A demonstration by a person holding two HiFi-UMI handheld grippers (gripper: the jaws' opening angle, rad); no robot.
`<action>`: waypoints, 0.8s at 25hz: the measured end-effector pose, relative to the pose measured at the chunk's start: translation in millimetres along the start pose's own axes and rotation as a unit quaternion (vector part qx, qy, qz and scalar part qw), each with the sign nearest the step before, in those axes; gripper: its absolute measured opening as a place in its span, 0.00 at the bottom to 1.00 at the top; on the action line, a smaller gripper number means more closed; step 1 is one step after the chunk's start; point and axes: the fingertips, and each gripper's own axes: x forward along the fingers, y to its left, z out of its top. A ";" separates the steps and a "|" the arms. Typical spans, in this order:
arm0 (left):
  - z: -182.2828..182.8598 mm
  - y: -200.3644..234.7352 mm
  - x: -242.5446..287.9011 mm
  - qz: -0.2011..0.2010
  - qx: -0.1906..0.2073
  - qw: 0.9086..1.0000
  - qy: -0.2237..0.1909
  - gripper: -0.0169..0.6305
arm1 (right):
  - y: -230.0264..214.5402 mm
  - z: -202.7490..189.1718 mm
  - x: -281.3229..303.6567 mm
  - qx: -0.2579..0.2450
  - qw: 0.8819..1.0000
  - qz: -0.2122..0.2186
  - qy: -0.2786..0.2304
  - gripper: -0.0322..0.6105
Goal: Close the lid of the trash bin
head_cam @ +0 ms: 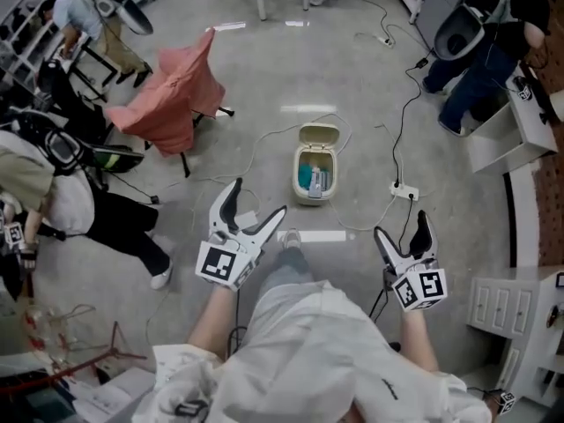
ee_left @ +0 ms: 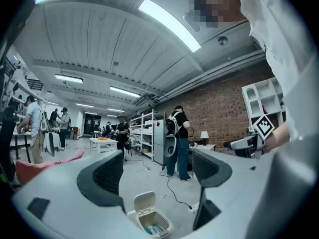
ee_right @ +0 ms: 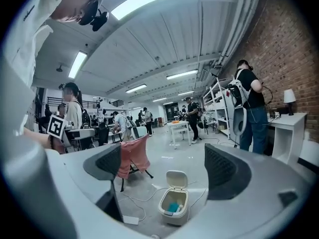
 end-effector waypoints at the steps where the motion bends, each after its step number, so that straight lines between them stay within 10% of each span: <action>1: -0.6 11.0 11.4 -0.003 -0.002 1.000 0.002 0.68 | -2.5 4.1 14.4 -0.001 1.000 -0.003 0.001 0.85; 20: -56.4 137.5 159.4 -0.064 -0.037 0.995 0.067 0.68 | -13.6 14.7 188.3 -0.026 0.998 -0.019 0.058 0.85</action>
